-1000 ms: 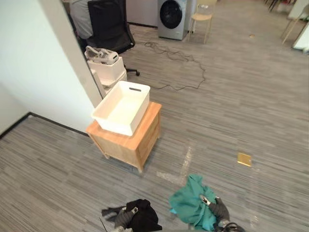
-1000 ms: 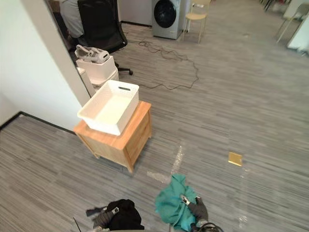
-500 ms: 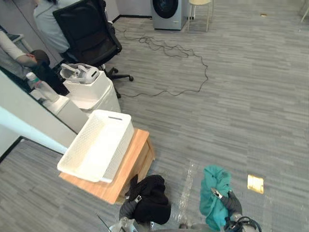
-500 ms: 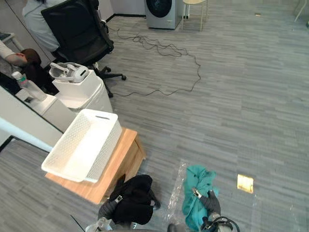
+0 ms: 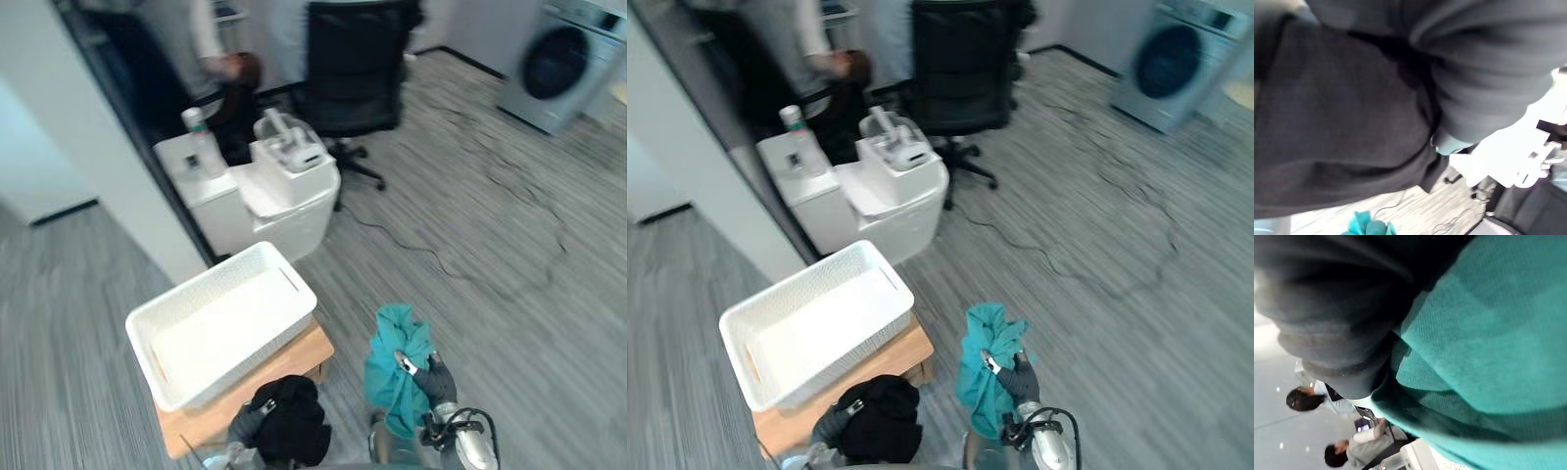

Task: Tidy the bed and pick cloth on bed and put in laundry

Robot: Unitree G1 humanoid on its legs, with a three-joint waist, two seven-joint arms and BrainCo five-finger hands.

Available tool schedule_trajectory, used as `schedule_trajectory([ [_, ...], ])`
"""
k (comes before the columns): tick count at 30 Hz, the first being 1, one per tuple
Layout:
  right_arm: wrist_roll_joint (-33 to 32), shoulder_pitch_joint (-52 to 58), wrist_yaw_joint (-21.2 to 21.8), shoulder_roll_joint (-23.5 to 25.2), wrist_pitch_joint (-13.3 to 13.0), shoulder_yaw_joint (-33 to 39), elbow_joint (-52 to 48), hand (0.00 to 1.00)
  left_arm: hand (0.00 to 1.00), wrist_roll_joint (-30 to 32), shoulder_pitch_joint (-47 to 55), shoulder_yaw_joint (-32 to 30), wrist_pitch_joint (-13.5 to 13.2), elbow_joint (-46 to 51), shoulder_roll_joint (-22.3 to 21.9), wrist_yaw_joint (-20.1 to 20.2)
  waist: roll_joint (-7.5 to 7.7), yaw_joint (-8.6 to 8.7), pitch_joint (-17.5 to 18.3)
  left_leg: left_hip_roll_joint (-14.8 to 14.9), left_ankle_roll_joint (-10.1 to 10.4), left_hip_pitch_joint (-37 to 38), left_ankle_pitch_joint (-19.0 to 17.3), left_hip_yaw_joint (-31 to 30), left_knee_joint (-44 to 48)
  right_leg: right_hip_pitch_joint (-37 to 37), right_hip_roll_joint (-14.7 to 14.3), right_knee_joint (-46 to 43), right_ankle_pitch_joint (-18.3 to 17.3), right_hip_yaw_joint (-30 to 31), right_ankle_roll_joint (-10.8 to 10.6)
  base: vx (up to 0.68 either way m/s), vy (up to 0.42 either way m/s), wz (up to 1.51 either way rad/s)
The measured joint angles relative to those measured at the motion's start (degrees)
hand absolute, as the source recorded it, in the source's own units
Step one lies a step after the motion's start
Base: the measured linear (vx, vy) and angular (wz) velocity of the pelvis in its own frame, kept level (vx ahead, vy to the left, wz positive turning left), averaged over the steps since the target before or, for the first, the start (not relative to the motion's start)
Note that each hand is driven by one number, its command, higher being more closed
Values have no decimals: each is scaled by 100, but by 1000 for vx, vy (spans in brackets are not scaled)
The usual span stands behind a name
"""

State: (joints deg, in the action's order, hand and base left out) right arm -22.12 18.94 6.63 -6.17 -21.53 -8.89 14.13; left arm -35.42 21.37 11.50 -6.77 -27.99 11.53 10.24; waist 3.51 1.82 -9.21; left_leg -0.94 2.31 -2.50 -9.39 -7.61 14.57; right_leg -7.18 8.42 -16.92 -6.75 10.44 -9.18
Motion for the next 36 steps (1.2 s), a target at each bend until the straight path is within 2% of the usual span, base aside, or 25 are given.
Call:
schedule_trajectory([
  [1,-47,-176,-37,-182,-17,19,34,100,100,7,134,21,-15,25,-140,15,-220,9,119,222,32,-128,-12,34,9,147,-122,273,35,-361,125,100,-230,93],
  [2,-64,-275,-39,-249,-76,69,28,100,100,19,177,51,-52,45,-241,29,-365,27,155,384,108,-116,48,162,-65,270,-152,393,55,-648,199,143,-331,156],
  [3,-82,-309,-72,-234,-107,213,25,100,100,29,193,167,-35,43,-325,102,-443,73,184,615,160,-170,99,812,-167,455,-118,460,35,-1112,320,91,-191,143],
  [4,-85,-318,-89,-227,-107,251,25,100,100,31,186,187,-34,51,-356,128,-448,70,187,696,160,-157,98,1056,-177,526,-98,490,25,-1271,347,89,-214,168],
  [6,-80,-310,-273,-215,-105,434,32,100,100,220,88,286,36,47,-387,380,-399,66,180,951,116,-125,83,2457,32,714,131,473,-37,-2007,455,40,-144,152],
  [7,-82,-323,-304,-212,-106,493,37,100,100,231,75,318,38,47,-388,418,-406,52,184,1000,104,-115,76,2689,158,713,171,444,-48,-2094,468,-16,-16,117],
  [9,-87,-511,-413,-194,-107,683,188,100,100,235,49,420,110,48,-381,470,-491,62,199,1093,-181,-109,-71,3298,709,680,331,197,-149,-2396,375,-51,102,85],
  [11,-88,-568,-410,-101,-111,738,290,100,100,235,45,438,163,62,-336,466,-379,45,220,921,-201,-120,-54,3250,600,691,397,241,-190,-2431,338,-94,104,55],
  [14,-74,-541,-393,109,-172,706,289,100,100,235,11,457,265,54,-220,461,-209,85,403,407,-338,66,365,3113,-384,684,709,370,-118,-2529,269,-108,131,41],
  [15,-27,-511,-393,188,-176,709,289,100,100,236,4,459,322,54,-169,460,-193,117,469,208,-390,135,627,3025,-828,690,780,459,-4,-2639,175,-106,80,43],
  [19,16,-513,-421,345,-174,914,284,100,100,302,1,591,410,54,-99,462,-220,214,488,-125,-372,485,1155,2841,-2000,798,937,649,159,-2920,-2,-125,77,42],
  [20,17,-515,-477,407,-179,1017,284,100,100,415,2,673,426,43,-90,464,-194,245,475,-164,-373,554,1202,2845,-2056,889,993,665,164,-3042,-10,-81,85,39],
  [22,11,-514,-572,467,-196,1126,284,100,100,500,0,803,433,38,-70,474,-144,199,449,-256,-406,608,1184,2872,-2056,994,1089,675,160,-3120,-24,-80,88,27],
  [24,4,-565,-656,435,-308,1142,284,100,100,533,-5,803,435,40,-59,481,-138,163,456,-306,-492,604,1121,3080,-2058,976,1143,599,100,-3137,118,-82,105,10],
  [25,7,-629,-673,414,-336,1132,284,100,100,535,-13,796,436,39,-52,481,-168,171,439,-291,-519,563,1102,3159,-2057,873,1096,473,-50,-3039,543,-4,89,17],
  [26,6,-640,-689,410,-353,1120,282,100,100,549,-16,764,436,42,-22,492,-145,217,438,-287,-528,513,1096,3138,-2054,812,909,470,-259,-2644,768,18,69,30],
  [28,5,-623,-772,430,-353,1059,213,100,100,588,-21,754,436,43,67,514,-75,270,397,-335,-536,521,1102,2939,-2052,855,638,533,-509,-1932,712,65,32,49],
  [29,8,-615,-875,462,-338,1061,101,100,100,590,-12,773,440,111,115,566,36,383,367,-392,-600,548,1146,2718,-2052,901,519,573,-519,-1628,732,125,14,85],
  [30,35,-603,-996,453,-333,1098,-74,100,100,585,-49,805,442,151,229,584,122,422,338,-471,-701,540,1220,2526,-2051,951,444,547,-441,-1449,770,126,14,86],
  [32,142,-640,-1071,399,-320,1180,-209,100,100,584,-116,852,485,131,283,573,144,381,350,-526,-737,565,1222,2410,-2051,1046,478,478,-377,-1504,778,131,34,56],
  [33,297,-806,-1054,254,-280,1189,-222,100,100,585,-122,867,526,132,241,560,85,372,330,-511,-794,639,1260,2337,-2050,1135,459,473,-211,-1516,699,124,38,34],
  [35,452,-1077,-1011,110,-236,1189,-248,100,100,584,-119,867,531,138,204,557,43,351,319,-511,-792,681,1258,2327,-2052,1204,452,527,-131,-1507,683,87,24,11],
  [36,514,-1346,-988,10,-170,1192,-394,100,100,583,-132,866,540,150,191,557,-5,341,292,-510,-791,672,1257,2334,-2052,1196,453,547,-69,-1491,600,58,9,-1],
])
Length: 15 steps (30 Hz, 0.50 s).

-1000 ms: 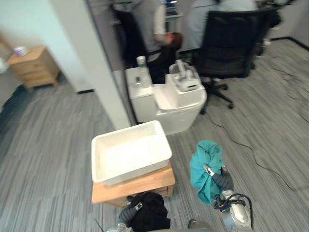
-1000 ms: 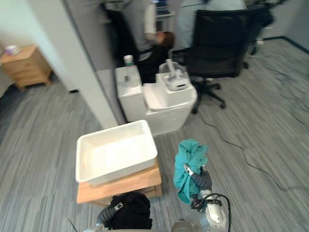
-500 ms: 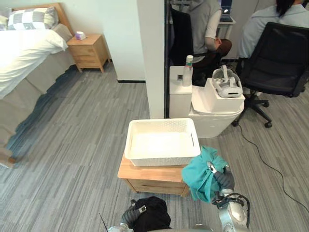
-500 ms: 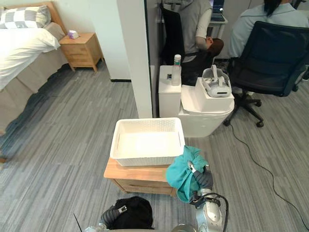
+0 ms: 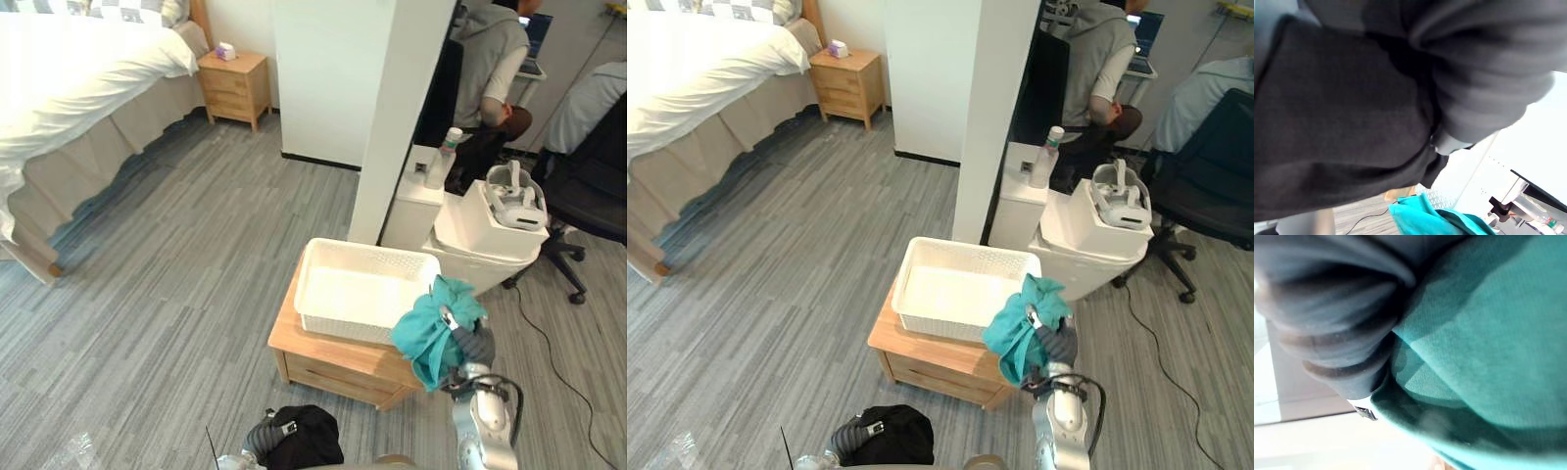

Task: Tidy the bed and pick cloth on bed and put in laundry

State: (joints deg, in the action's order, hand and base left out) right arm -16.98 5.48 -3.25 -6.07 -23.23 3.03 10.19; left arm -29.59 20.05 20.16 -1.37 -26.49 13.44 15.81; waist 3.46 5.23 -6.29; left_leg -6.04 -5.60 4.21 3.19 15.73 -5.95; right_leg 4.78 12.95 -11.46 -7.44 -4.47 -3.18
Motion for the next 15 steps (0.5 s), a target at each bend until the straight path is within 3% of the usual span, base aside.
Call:
schedule_trajectory([
  [2,201,-399,56,-173,24,32,-253,100,100,-2,-2,-7,57,79,-36,0,-48,-8,-28,5,29,-22,-18,42,0,-5,2,70,32,44,-3,17,-20,-12],
  [6,379,-1169,98,-805,355,174,-631,100,100,-7,-2,-51,168,160,-79,-1,-126,-136,7,97,33,-86,-20,139,-2,-57,-88,203,130,170,-7,-21,-59,-17],
  [9,380,-1882,234,-1195,815,255,-743,100,100,-4,23,-60,219,113,-77,11,-153,-163,26,206,89,-215,22,183,-4,-82,-204,394,241,312,-7,-52,-76,-13],
  [15,426,-2224,485,-1537,1563,312,-979,100,100,9,17,-178,224,-27,-123,50,-160,-297,35,364,198,-299,103,246,-5,-83,-330,580,281,291,-58,-53,-102,-4],
])
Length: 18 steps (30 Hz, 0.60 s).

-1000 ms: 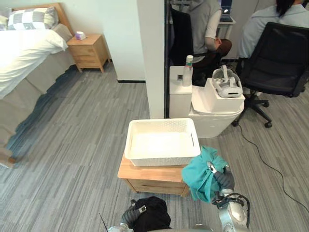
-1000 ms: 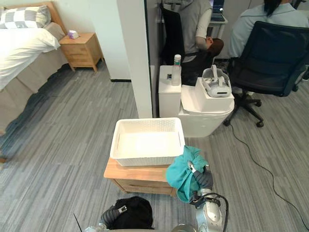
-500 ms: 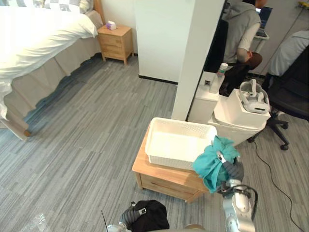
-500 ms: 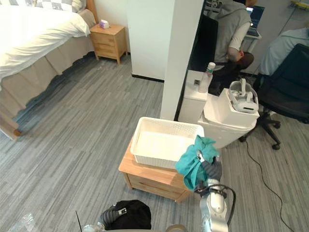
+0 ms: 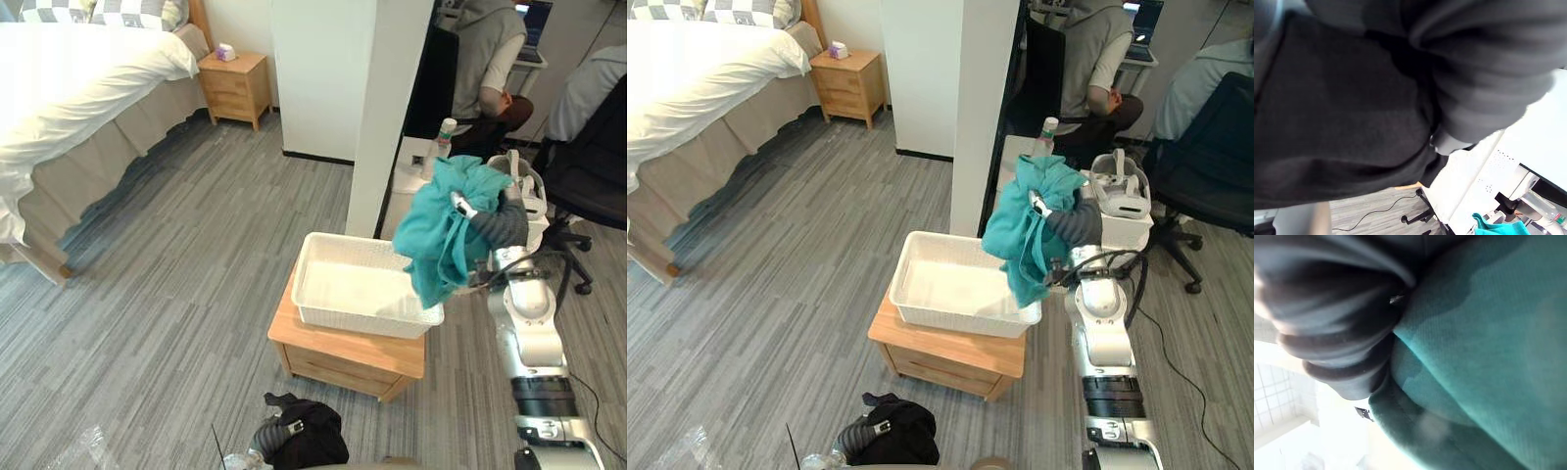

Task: Tidy the bed and pick cloth on bed and put in laundry

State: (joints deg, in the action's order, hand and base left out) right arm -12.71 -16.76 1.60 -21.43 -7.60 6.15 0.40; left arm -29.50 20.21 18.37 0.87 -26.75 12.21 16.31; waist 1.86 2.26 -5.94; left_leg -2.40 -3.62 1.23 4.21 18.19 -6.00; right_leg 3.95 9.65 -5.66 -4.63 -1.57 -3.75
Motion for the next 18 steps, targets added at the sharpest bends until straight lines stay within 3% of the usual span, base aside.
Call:
schedule_trajectory([
  [2,79,-129,2,-58,305,-37,3,100,100,-1,2,-107,0,-79,-25,1,-20,4,1,80,65,-134,49,27,0,-131,-40,3,2,-20,-2,-55,-80,0],
  [4,162,-269,8,-163,411,-55,8,100,100,-7,-54,-124,-1,-76,-24,-1,-79,1,-47,140,82,-295,119,98,1,-292,-62,2,62,-52,-97,-94,-62,-1],
  [9,218,-1237,-2,-634,447,-55,249,100,100,-254,-588,-179,-14,191,-47,-52,-509,40,-837,255,153,-877,195,329,5,-944,-88,-140,231,-224,-164,-133,-29,16],
  [12,311,-1859,-3,-763,589,-153,608,100,100,-423,-692,-259,-26,658,-67,-171,-680,30,-1277,314,123,-1158,350,433,7,-1258,-133,-293,259,-300,-146,-155,-23,15],
  [14,444,-2423,2,-940,693,-412,1030,100,100,-513,-848,-281,-50,956,-69,-281,-786,-14,-1651,344,133,-1378,457,449,13,-1484,-150,-337,330,-336,-137,-112,-12,8],
  [18,583,-2999,-12,-1102,827,-702,1777,100,100,-712,-1055,-253,-51,1258,-117,-449,-1031,-233,-1822,343,183,-1743,673,384,36,-1823,-128,-422,371,-446,-158,-49,18,10],
])
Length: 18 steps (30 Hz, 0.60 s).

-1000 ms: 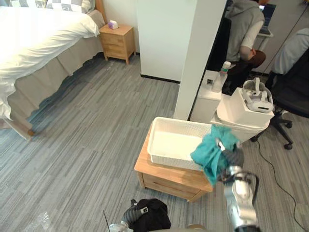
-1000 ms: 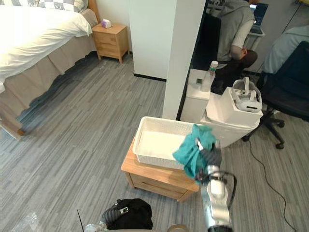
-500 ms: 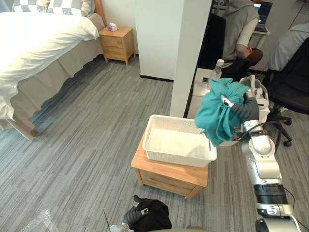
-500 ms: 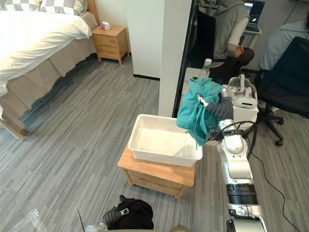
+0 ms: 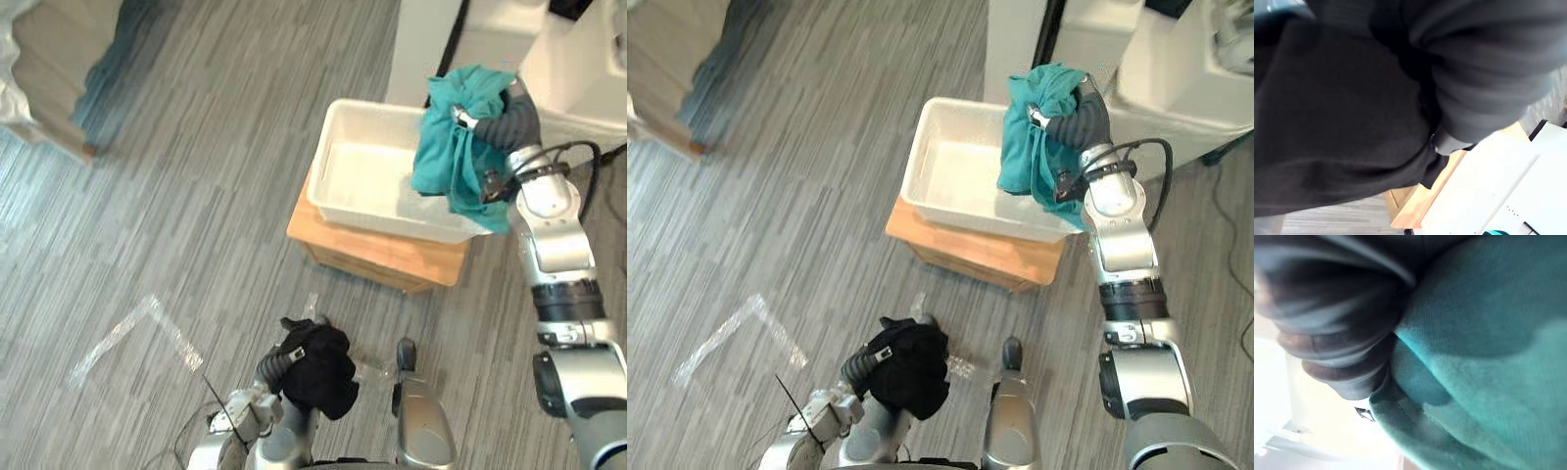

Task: Tidy the bed and pick cloth on bed and put in laundry

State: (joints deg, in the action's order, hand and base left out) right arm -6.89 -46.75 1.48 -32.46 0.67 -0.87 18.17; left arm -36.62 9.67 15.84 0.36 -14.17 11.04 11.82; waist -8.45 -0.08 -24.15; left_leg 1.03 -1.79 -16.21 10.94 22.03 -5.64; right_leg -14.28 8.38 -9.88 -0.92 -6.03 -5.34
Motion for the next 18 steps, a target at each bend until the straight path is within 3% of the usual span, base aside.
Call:
schedule_trajectory([
  [3,50,-444,-24,-69,29,-231,547,100,100,-147,-30,28,3,204,-9,-91,-108,-120,-49,-25,20,-187,19,-9,6,-171,49,-63,-9,-85,-10,-2,41,13],
  [4,48,-551,-32,-99,33,-268,639,0,100,-164,-55,40,19,230,-9,-94,-139,-135,-64,-31,28,-233,29,-12,7,-221,66,-103,-21,-108,-21,8,43,18],
  [6,18,-802,-202,-319,30,-337,938,0,100,-173,-255,175,47,251,-24,-95,-246,-271,-106,-57,25,-410,132,-65,10,-452,114,-322,-128,-171,-51,8,45,18],
  [10,-40,-825,-275,-363,89,-340,1493,0,100,-171,-411,277,85,250,-63,-99,-270,-376,-119,-170,-57,-461,235,-134,15,-720,282,-953,-470,-251,-59,25,27,22],
  [15,-22,-587,-286,-355,127,-340,1898,0,100,-164,-446,270,61,250,-71,-92,-263,-389,-147,-299,-118,-253,279,-170,24,-784,504,-1628,-903,-340,-38,18,-34,18],
  [18,43,-541,-416,-357,41,-295,1900,0,100,-153,-414,248,-79,366,-71,-91,-247,-299,-296,-234,-226,-88,178,-165,330,-539,542,-1741,-1045,-345,-10,-17,-114,2],
])
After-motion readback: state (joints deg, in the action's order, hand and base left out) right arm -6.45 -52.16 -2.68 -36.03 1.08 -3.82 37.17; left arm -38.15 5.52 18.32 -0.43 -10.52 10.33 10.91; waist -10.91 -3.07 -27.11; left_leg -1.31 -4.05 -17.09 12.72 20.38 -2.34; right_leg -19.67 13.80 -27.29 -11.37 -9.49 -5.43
